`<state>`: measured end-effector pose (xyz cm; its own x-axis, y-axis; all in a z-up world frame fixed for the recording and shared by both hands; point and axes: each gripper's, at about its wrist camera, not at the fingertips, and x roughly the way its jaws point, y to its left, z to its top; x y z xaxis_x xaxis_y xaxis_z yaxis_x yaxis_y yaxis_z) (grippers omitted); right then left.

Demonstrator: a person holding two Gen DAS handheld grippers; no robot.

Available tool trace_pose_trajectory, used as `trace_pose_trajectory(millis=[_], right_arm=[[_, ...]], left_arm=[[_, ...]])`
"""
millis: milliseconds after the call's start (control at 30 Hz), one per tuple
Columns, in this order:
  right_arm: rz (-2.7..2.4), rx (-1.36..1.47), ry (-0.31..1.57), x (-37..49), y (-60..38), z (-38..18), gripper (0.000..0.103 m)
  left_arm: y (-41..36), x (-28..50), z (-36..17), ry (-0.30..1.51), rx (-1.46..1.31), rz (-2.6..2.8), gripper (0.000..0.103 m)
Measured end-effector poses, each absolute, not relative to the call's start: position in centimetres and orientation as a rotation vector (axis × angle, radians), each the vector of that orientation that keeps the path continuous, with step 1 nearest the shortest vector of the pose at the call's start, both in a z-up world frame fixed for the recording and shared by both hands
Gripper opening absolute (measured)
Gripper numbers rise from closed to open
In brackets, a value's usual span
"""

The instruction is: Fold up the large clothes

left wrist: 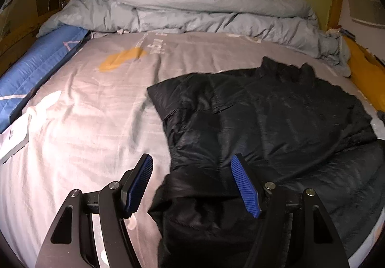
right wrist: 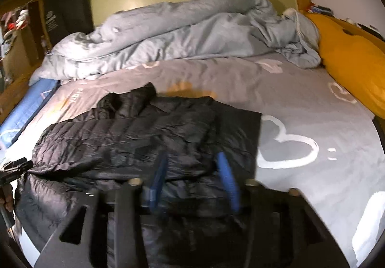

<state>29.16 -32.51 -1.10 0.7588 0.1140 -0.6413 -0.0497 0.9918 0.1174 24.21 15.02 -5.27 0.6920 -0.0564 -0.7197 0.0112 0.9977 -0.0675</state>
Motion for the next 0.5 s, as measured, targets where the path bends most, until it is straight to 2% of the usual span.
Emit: trace_pose_trajectory(millis=[200,233,267,333,400,500], right_arm=[[0.087,0.141,0.762,31.1,-32.7,-3.1,0.046],[0.084,0.159,0.786,31.6,-32.9,-3.7,0.044],[0.083,0.167,0.81,32.0,-33.1,-4.4,0.03],[0.089,0.173,0.875,32.7,-33.0,-5.8,0.01],[0.066,0.168,0.858,32.4,-33.0,-5.7,0.003],[0.028,0.114,0.818,31.0,-32.5,-4.4,0.002]], left_arm=[[13.7,23.3,-4.1,0.766,-0.024,-0.061,0.07],[13.6,23.5,-4.2,0.771,-0.022,-0.061,0.07],[13.6,23.6,-4.5,0.779,-0.02,-0.057,0.07],[13.7,23.9,-5.0,0.793,-0.016,-0.05,0.07],[14.0,24.1,-5.4,0.798,-0.02,-0.042,0.07],[14.4,24.2,-5.5,0.799,-0.042,-0.042,0.07]])
